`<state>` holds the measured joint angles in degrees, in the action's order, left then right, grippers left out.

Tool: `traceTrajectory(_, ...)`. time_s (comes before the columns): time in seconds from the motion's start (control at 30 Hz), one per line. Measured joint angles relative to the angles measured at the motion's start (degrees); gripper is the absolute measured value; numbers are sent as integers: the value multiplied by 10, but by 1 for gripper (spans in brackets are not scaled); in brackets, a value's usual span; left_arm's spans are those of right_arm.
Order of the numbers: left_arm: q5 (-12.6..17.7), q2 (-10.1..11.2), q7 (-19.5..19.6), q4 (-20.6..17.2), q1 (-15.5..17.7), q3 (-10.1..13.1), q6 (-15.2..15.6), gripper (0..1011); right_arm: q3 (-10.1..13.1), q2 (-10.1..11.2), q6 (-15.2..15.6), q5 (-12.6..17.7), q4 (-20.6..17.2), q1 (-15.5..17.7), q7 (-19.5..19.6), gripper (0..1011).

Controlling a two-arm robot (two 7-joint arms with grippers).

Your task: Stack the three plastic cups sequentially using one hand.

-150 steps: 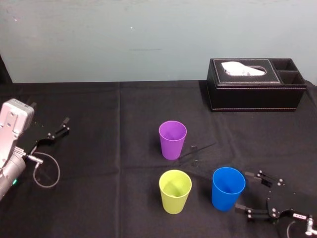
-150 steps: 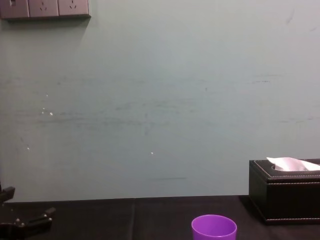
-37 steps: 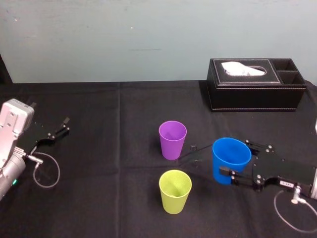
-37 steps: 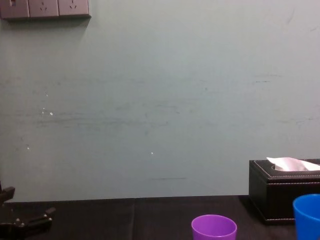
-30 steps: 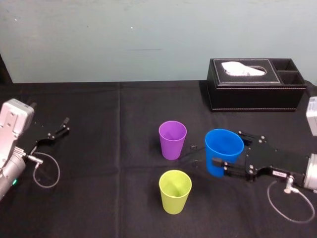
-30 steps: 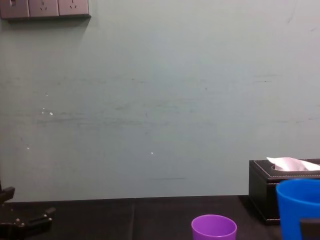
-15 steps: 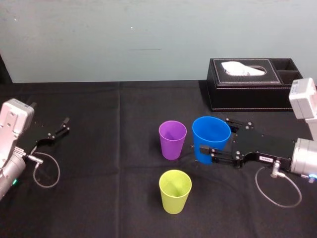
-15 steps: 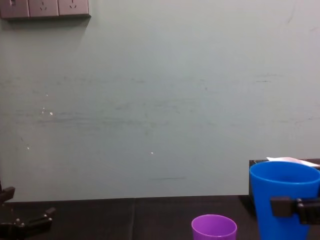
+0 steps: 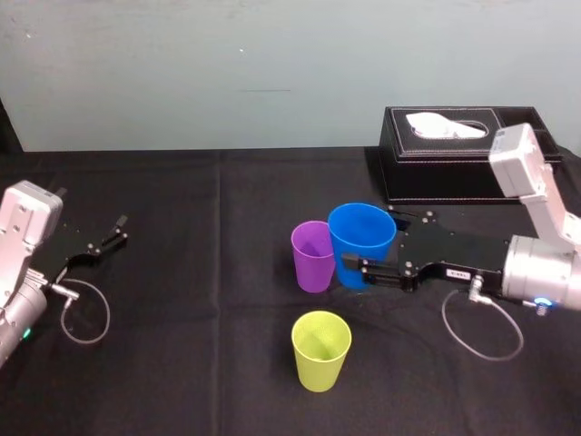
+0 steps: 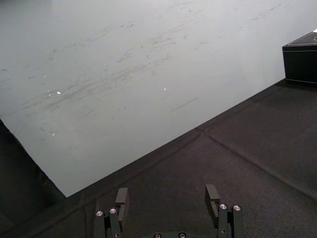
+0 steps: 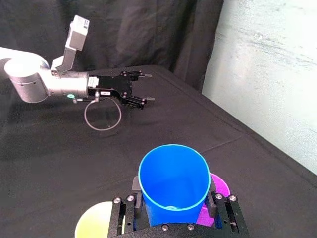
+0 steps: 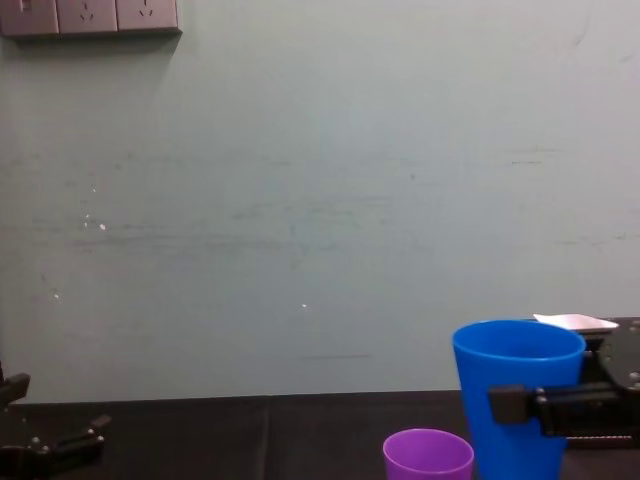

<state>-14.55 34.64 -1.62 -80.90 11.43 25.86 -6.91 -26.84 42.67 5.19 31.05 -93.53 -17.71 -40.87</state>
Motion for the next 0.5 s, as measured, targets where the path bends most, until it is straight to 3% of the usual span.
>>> traceTrajectory(0.5,0,0,0,0,0,0,0,1011,-24,-41,13,3,48,-43,13,723)
